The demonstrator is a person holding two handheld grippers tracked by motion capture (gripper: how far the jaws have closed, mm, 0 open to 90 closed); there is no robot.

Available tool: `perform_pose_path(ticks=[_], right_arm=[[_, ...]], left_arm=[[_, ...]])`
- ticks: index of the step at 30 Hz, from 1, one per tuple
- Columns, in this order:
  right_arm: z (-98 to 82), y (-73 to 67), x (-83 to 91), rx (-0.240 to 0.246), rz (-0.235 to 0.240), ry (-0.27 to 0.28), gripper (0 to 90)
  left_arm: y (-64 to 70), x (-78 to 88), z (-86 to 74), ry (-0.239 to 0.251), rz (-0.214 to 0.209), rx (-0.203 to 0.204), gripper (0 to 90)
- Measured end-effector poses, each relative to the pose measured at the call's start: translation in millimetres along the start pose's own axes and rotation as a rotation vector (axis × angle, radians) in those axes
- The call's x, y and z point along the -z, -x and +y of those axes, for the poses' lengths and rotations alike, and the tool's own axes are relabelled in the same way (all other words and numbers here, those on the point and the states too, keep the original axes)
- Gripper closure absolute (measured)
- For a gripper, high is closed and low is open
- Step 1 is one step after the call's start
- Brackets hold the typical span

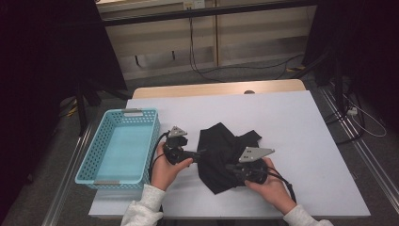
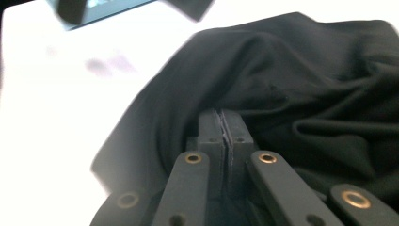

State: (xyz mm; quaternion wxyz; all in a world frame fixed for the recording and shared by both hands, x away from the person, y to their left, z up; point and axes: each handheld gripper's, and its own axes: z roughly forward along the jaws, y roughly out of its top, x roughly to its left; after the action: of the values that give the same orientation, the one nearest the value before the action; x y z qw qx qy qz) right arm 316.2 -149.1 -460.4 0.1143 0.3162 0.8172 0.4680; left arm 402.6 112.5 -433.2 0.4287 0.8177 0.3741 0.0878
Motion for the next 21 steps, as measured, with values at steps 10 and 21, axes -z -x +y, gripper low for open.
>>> perform_pose_path(ticks=[10, 21], right_arm=[[2.8, -12.2, -5.2, 0.029, -0.022, -0.01, 81.5], [15.8, 14.5, 34.1, -0.007, -0.195, 0.055, 46.2]], left_arm=[[0.6, 0.3, -3.6, 0.0, 0.017, 0.006, 14.9], [-4.3, -15.7, -13.1, -0.068, -0.004, 0.098, 46.0]])
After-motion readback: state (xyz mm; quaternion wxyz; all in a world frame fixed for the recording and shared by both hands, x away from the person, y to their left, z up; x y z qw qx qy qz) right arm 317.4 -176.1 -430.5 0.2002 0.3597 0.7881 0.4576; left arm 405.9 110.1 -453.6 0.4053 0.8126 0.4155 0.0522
